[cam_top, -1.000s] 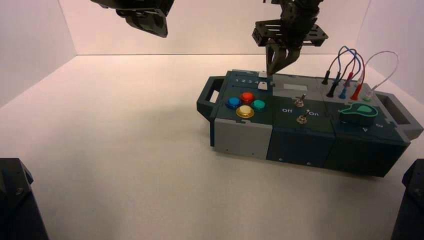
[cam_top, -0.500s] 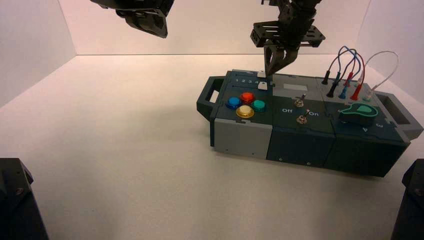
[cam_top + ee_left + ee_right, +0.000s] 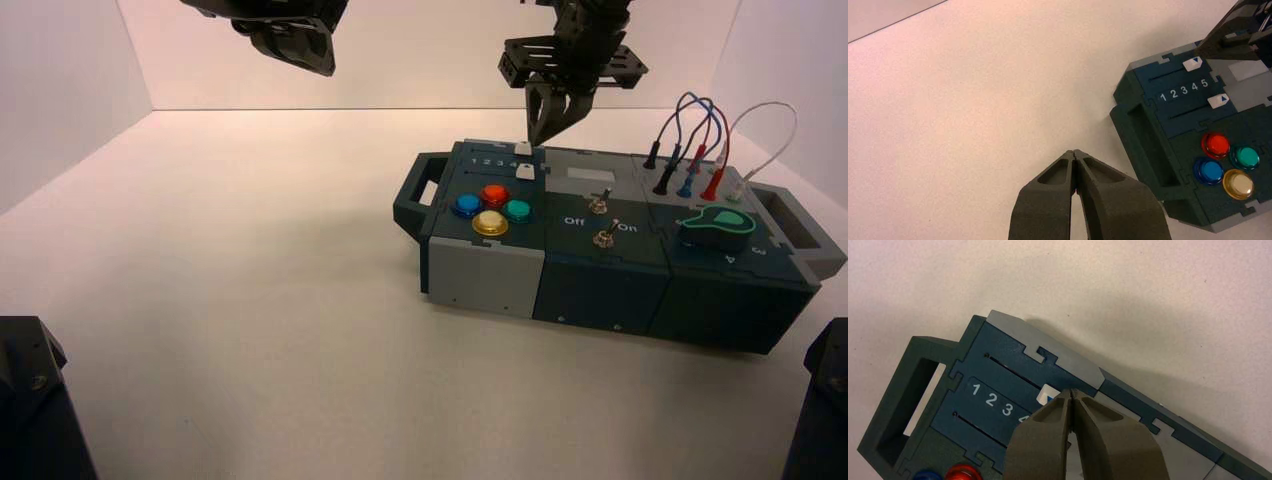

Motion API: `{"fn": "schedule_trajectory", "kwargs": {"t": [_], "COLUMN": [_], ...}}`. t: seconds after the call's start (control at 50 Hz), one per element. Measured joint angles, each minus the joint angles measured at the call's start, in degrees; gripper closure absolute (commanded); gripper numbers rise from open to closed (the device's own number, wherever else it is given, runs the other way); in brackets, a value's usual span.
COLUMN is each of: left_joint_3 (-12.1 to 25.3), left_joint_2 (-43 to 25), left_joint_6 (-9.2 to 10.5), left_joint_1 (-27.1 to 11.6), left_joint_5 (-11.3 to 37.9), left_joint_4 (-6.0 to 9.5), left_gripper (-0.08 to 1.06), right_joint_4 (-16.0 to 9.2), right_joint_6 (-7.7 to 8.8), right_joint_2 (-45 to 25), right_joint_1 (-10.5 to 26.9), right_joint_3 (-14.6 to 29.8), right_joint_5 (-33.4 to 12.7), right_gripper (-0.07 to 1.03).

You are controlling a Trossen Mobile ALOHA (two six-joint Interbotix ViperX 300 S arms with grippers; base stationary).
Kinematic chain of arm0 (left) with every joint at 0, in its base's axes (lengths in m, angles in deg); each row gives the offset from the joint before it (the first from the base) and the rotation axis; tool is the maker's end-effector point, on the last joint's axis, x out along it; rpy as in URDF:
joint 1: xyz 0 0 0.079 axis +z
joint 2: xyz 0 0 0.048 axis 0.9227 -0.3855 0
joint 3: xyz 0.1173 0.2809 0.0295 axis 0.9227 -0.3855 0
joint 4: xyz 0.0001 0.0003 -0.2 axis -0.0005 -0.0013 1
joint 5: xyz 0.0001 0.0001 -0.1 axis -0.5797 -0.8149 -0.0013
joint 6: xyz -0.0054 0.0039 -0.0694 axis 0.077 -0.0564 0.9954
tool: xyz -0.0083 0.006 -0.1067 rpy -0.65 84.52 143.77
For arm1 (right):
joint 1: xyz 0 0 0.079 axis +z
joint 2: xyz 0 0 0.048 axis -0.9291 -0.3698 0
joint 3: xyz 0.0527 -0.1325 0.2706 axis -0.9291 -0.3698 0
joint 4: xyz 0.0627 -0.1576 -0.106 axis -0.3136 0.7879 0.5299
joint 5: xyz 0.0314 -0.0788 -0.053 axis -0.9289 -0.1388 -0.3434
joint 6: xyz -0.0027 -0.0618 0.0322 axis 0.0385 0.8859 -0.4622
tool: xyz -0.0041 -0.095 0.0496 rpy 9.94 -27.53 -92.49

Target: Move the top slider to position 4.

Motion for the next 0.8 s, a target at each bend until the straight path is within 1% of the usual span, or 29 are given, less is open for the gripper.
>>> {"fn": "schedule_trajectory", "kwargs": {"t": [0.5, 0.8], "left_joint_3": [0.0, 0.0], "left_joint_2": [0.1, 0.1], "left_joint_6": [0.00, 0.00], "left_joint_1": [0.1, 0.0], "left_joint_5": [0.0, 0.0], "left_joint_4": [0.00, 0.00], "left_gripper": [1.00, 1.00], "right_joint_4": [-0.1, -0.8], "right_joint_6": [0.00, 0.00], "right_joint_2": [-0.7, -1.1], "right_joint_1": [0.0, 0.0], "right_joint_3": [0.4, 0.6], "right_joint_5": [-0.1, -0.2], "right_gripper": [0.99, 0.99]}}
